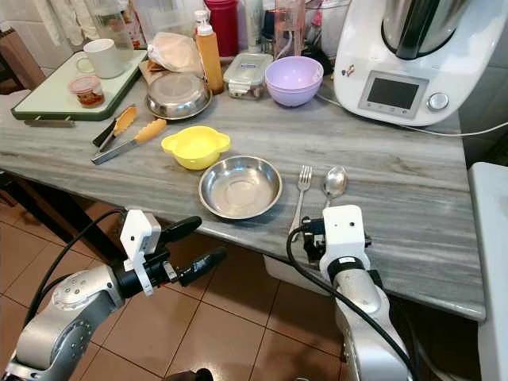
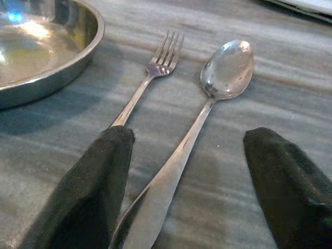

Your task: Setting the table

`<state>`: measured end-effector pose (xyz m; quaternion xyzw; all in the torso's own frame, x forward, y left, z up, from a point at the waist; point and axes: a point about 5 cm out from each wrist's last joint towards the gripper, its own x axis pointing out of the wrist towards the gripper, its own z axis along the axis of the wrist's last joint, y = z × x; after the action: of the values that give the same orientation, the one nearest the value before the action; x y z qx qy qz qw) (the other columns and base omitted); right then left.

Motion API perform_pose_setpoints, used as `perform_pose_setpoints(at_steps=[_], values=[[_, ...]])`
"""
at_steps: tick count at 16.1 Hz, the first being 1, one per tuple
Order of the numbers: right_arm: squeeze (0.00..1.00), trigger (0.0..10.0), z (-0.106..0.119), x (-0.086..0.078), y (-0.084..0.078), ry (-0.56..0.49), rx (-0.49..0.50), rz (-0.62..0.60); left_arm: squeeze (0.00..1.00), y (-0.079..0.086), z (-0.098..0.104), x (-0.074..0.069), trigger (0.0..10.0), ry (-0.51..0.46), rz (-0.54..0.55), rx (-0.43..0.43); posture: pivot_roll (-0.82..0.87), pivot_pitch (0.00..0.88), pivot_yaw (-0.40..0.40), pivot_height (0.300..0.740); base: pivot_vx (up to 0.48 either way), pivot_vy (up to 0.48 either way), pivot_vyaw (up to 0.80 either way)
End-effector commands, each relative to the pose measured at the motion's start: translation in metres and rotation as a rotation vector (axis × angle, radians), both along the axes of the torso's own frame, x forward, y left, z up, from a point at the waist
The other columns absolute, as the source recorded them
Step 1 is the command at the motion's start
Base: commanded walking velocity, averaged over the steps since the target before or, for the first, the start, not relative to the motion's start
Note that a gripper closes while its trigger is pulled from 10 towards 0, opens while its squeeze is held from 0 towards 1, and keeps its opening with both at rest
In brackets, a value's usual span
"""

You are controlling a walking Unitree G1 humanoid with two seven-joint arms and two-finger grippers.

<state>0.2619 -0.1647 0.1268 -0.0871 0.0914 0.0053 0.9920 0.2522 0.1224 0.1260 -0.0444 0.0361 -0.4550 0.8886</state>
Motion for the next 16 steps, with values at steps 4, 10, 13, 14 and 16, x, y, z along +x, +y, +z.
perform_pose_setpoints(at_steps=[4, 10, 13, 14, 16], values=[[0.00, 0.0, 0.004, 0.001, 0.003, -0.002, -0.006, 0.008, 0.00, 0.003, -0.001, -0.001, 10.0, 0.007, 0.006, 0.016, -0.04, 0.123, 0.073, 0.740, 0.000, 0.000, 0.00], [0.00, 0.0, 0.007, 0.011, 0.003, 0.021, -0.058, 0.046, 0.00, 0.002, -0.001, -0.001, 10.0, 0.011, 0.007, 0.017, -0.04, 0.127, 0.073, 0.740, 0.000, 0.000, 0.00], [0.00, 0.0, 0.003, 0.010, 0.004, 0.054, -0.074, 0.064, 0.00, 0.002, -0.002, -0.001, 10.0, 0.015, 0.009, 0.016, -0.03, 0.128, 0.070, 0.740, 0.000, 0.000, 0.00], [0.00, 0.0, -0.001, 0.009, 0.005, 0.073, -0.080, 0.071, 0.00, 0.002, -0.002, -0.001, 10.0, 0.016, 0.012, 0.014, -0.03, 0.128, 0.069, 0.740, 0.000, 0.000, 0.00], [0.00, 0.1, -0.006, 0.007, 0.006, 0.106, -0.094, 0.087, 0.00, 0.002, -0.003, -0.001, 10.0, 0.019, 0.011, 0.014, -0.03, 0.129, 0.068, 0.740, 0.000, 0.000, 0.00]])
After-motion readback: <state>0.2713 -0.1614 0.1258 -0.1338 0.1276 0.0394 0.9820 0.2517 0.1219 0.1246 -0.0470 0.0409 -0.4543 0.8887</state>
